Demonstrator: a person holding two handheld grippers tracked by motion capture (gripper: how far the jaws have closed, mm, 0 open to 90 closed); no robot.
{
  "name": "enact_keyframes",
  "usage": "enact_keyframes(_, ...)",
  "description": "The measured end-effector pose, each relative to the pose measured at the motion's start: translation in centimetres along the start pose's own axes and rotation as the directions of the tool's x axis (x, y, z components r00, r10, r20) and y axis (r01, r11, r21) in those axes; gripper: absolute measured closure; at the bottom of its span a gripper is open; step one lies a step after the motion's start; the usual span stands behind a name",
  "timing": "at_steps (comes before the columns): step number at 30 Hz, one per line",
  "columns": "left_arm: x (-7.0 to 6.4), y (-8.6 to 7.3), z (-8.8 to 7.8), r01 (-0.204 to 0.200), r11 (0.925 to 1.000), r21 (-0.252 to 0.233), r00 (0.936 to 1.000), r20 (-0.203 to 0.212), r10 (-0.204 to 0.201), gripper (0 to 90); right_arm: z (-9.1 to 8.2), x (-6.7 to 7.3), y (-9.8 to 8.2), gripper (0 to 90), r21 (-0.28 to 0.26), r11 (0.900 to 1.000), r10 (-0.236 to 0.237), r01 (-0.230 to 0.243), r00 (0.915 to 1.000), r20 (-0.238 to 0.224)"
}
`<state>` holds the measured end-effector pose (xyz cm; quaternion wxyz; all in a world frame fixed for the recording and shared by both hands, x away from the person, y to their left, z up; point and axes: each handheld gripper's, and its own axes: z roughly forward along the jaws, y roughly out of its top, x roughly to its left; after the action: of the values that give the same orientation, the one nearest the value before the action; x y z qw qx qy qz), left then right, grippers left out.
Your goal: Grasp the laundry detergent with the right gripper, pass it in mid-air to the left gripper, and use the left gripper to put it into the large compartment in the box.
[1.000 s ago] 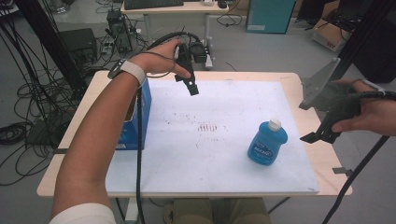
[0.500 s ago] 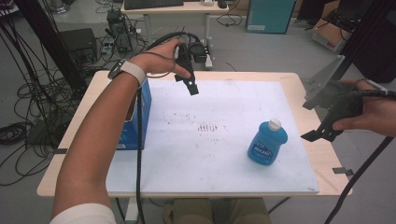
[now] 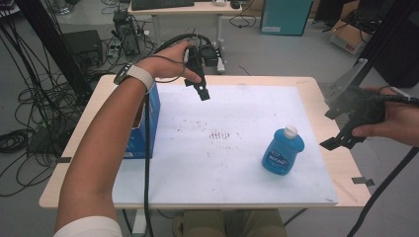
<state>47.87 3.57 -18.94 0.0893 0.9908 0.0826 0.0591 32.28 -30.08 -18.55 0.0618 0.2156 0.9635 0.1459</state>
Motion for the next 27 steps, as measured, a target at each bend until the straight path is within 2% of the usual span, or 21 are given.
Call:
enact_keyframes(11, 0.0, 0.0, 0.1, -0.001, 1.0000, 0.000, 1.0000, 0.000, 0.001, 9.6, 0.2, -0.4, -0.5, 5.0, -0.005, 0.996, 0.085, -0.085, 0.9961, 0.024)
enact_keyframes(12, -0.1, 0.0, 0.1, 0.020, 0.9997, -0.015, 0.9998, 0.002, -0.020, 9.6, 0.2, -0.5, -0.5, 5.1, -0.004, 0.996, 0.086, -0.086, 0.9961, 0.022)
enact_keyframes(13, 0.0, 0.0, 0.1, 0.004, 1.0000, -0.001, 1.0000, -0.001, -0.004, 9.7, 0.3, -0.5, -0.6, 5.0, -0.004, 0.995, 0.099, -0.099, 0.9949, 0.021)
enact_keyframes(16, 0.0, -0.1, 0.1, 0.000, 1.0000, 0.001, 1.0000, -0.004, 0.000, 9.7, 0.3, -0.6, -0.7, 4.9, -0.008, 0.995, 0.098, -0.098, 0.9951, 0.016)
enact_keyframes(19, 0.0, -0.1, 0.1, 0.013, 0.9999, -0.004, 0.9999, 0.002, -0.013, 9.8, 0.4, -0.6, -0.7, 4.8, -0.007, 0.994, 0.111, -0.110, 0.9938, 0.011)
enact_keyframes(21, 0.0, 0.0, 0.1, 0.003, 1.0000, 0.001, 1.0000, 0.000, -0.003, 9.9, 0.5, -0.7, -0.8, 4.8, -0.007, 0.994, 0.109, -0.109, 0.9940, 0.008)
enact_keyframes(22, -0.2, 0.0, 0.3, 0.036, 0.9991, -0.023, 0.9994, 0.005, -0.036, 10.0, 0.5, -0.6, -0.8, 4.9, -0.005, 0.993, 0.116, -0.115, 0.9933, 0.009)
enact_keyframes(23, 0.1, 0.0, 0.2, -0.002, 1.0000, 0.004, 1.0000, -0.002, 0.002, 10.1, 0.5, -0.7, -0.8, 4.8, -0.003, 0.993, 0.120, -0.120, 0.9927, 0.008)
enact_keyframes(25, 0.0, 0.1, 0.2, -0.004, 1.0000, 0.000, 1.0000, -0.004, 0.004, 10.0, 0.6, -0.7, -1.0, 4.9, -0.006, 0.993, 0.121, -0.121, 0.9926, 0.012)
enact_keyframes(26, -0.1, 0.1, 0.3, 0.025, 0.9995, -0.018, 0.9997, 0.004, -0.025, 10.1, 0.6, -0.7, -1.0, 4.8, -0.003, 0.992, 0.126, -0.126, 0.9919, 0.011)
enact_keyframes(27, 0.0, 0.1, 0.2, 0.005, 1.0000, -0.003, 1.0000, 0.002, -0.005, 10.0, 0.6, -0.8, -1.1, 4.9, -0.009, 0.993, 0.121, -0.121, 0.9926, 0.011)
